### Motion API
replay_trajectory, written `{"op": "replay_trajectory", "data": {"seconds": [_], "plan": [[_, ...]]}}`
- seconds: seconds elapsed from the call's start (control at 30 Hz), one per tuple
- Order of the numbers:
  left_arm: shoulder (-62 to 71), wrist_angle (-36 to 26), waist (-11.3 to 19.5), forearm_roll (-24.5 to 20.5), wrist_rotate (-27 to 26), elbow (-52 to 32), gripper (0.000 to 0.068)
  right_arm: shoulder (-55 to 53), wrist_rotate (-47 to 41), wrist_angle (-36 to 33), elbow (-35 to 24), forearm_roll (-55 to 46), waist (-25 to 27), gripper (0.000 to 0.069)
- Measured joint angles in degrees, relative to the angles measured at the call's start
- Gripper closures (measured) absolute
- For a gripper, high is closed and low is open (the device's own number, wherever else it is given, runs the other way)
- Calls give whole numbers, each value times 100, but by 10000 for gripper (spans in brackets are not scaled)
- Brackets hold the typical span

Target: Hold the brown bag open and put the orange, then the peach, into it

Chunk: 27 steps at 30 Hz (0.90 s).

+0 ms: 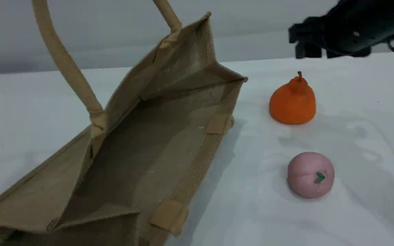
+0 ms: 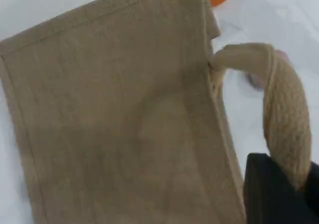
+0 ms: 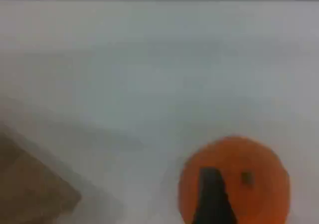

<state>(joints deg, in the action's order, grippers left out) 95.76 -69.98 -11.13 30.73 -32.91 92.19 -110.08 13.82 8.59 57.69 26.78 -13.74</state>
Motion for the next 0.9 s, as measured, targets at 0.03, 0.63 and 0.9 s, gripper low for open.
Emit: {"op": "replay_trajectory", "data": {"seconds": [0.03, 0.63, 0.9], "plan": [[-7, 0, 0, 58, 0, 0, 597, -64, 0, -20, 98, -25, 0, 290], [-522, -6, 0, 240, -66, 0, 597, -1119, 336, 153, 791, -17, 5, 290], [-516, -6, 0, 224, -56, 0, 597, -1336, 472, -136, 791, 5, 164, 290]]}}
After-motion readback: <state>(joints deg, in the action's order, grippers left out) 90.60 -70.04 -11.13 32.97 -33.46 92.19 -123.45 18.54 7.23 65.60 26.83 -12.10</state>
